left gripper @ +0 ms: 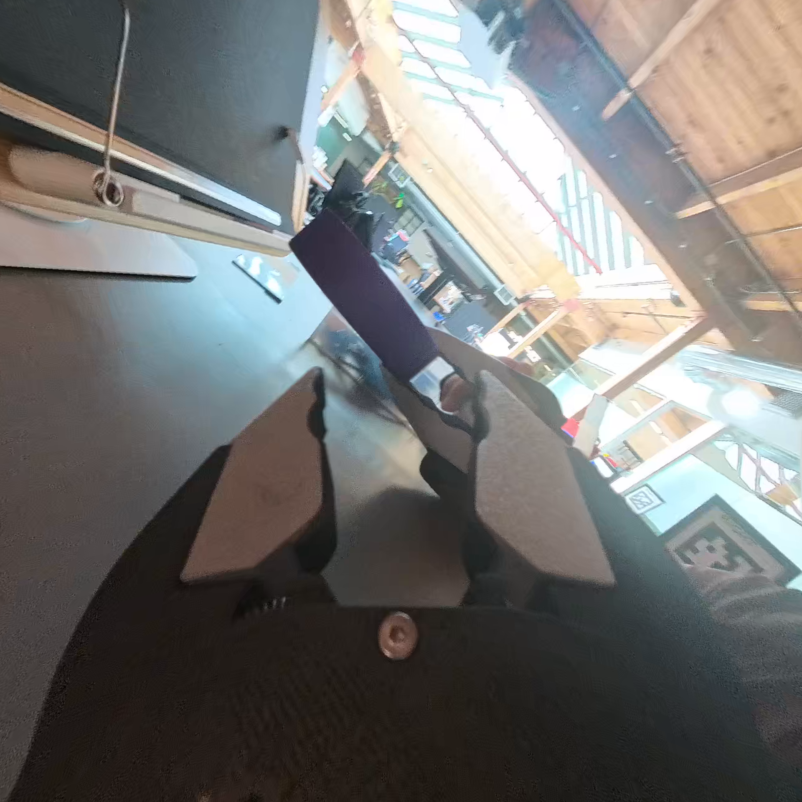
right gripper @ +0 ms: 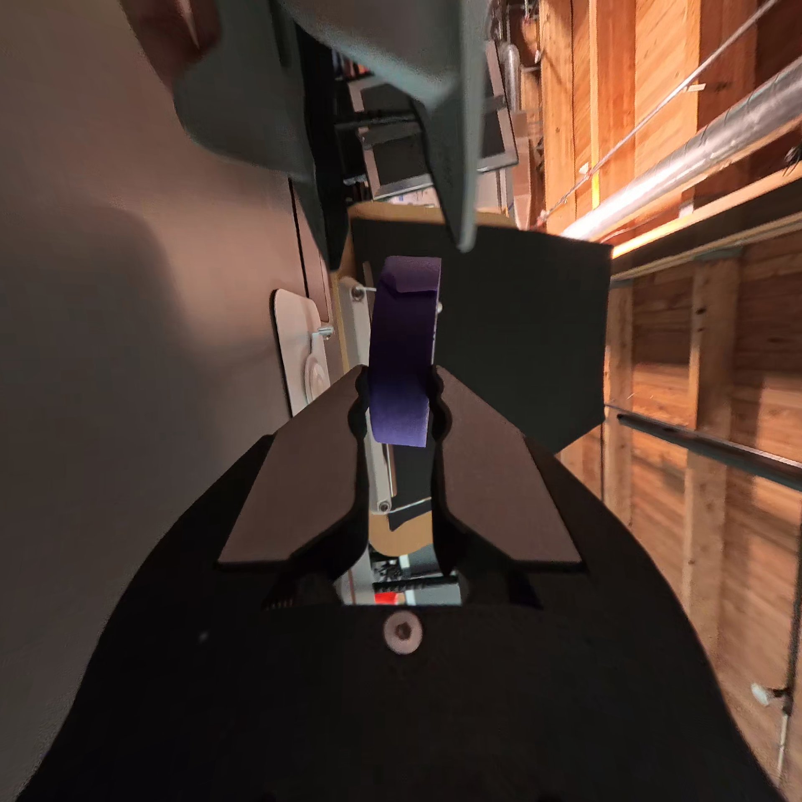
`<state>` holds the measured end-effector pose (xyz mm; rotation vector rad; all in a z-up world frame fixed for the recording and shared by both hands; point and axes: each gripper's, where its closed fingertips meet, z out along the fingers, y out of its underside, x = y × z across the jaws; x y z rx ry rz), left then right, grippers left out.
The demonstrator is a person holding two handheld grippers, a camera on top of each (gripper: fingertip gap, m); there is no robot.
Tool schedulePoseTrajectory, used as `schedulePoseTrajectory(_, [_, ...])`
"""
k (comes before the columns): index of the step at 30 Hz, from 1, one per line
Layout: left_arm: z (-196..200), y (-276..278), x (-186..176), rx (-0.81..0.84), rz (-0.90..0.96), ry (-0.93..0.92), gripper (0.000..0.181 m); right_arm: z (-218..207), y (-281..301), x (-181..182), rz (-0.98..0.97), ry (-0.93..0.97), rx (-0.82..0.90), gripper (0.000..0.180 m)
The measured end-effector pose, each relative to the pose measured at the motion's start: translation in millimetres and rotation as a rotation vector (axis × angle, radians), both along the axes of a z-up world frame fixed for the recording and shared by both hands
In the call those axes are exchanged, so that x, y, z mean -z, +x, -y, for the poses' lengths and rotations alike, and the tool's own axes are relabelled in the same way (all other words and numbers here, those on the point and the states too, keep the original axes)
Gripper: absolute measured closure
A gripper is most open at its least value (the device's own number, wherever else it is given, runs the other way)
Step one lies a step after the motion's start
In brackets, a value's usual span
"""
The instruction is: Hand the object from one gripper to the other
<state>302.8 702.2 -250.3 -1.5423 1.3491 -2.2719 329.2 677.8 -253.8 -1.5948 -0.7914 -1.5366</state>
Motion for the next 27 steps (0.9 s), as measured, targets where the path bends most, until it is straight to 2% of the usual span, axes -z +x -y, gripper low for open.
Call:
schedulePoseTrajectory(1, [2,1,2,0.001,-0.018,-0.002,0.100,-3,-6,3,0.020,-0.015,-0.009,0.156])
schedulePoseTrajectory(2, [5,1,0,0.015,-0.016,-0.015,0.096,-6,-13,6,0.042,-0.030,-0.021,0.156])
schedulePoseTrajectory(4, [6,1,1,0.016,-0.008,-0.006,0.116,-11,-24,12,0.079,-0.047,-0.042,0.156])
schedulePoseTrajectory(5, [3,2,6,-0.014,-0.013,0.038,0.135,-12,-28,12,0.072,-0.040,-0.049,0.156])
schedulePoseTrajectory(6, [2,1,6,-0.017,0.007,0.073,0.137,-12,-30,13,0.031,-0.036,-0.067,0.155])
schedulePoseTrajectory(8, [3,-2,2,-0.008,0.041,0.123,0.139,-13,-36,18,-0.151,-0.028,-0.137,0.153])
schedulePoseTrajectory(9, [2,-2,2,-0.031,0.057,0.190,0.147,-12,-42,25,-0.309,-0.044,-0.191,0.146])
schedulePoseTrajectory(10, [-1,-2,6,-0.057,0.062,0.288,0.155,-10,-52,35,-0.501,-0.097,-0.270,0.144])
schedulePoseTrajectory(12, [-2,-3,17,-0.063,0.068,0.533,0.158,0,-61,38,-0.794,-0.155,-0.375,0.140])
schedulePoseTrajectory(13, [-1,-4,23,-0.061,0.081,0.662,0.159,4,-52,30,-0.849,-0.123,-0.376,0.137])
schedulePoseTrajectory(14, [2,-6,28,-0.047,0.104,0.786,0.159,8,-40,23,-0.885,-0.078,-0.364,0.122])
schedulePoseTrajectory(15, [8,-10,30,-0.013,0.140,0.889,0.159,11,-28,18,-0.925,-0.048,-0.346,0.115])
schedulePoseTrajectory(17, [31,-24,33,0.095,0.231,1.023,0.159,19,-14,14,-0.995,-0.029,-0.348,0.105])
schedulePoseTrajectory(19, [63,-47,29,0.259,0.384,1.037,0.158,26,-21,15,-1.036,-0.074,-0.421,0.100])
schedulePoseTrajectory(22, [97,-80,19,0.450,0.525,0.920,0.159,36,-49,21,-1.092,-0.194,-0.557,0.114])
schedulePoseTrajectory(26, [110,-112,6,0.638,0.581,0.712,0.158,50,-87,21,-1.131,-0.333,-0.732,0.152])
schedulePoseTrajectory(27, [110,-114,1,0.646,0.586,0.667,0.157,51,-89,20,-1.148,-0.345,-0.738,0.154])
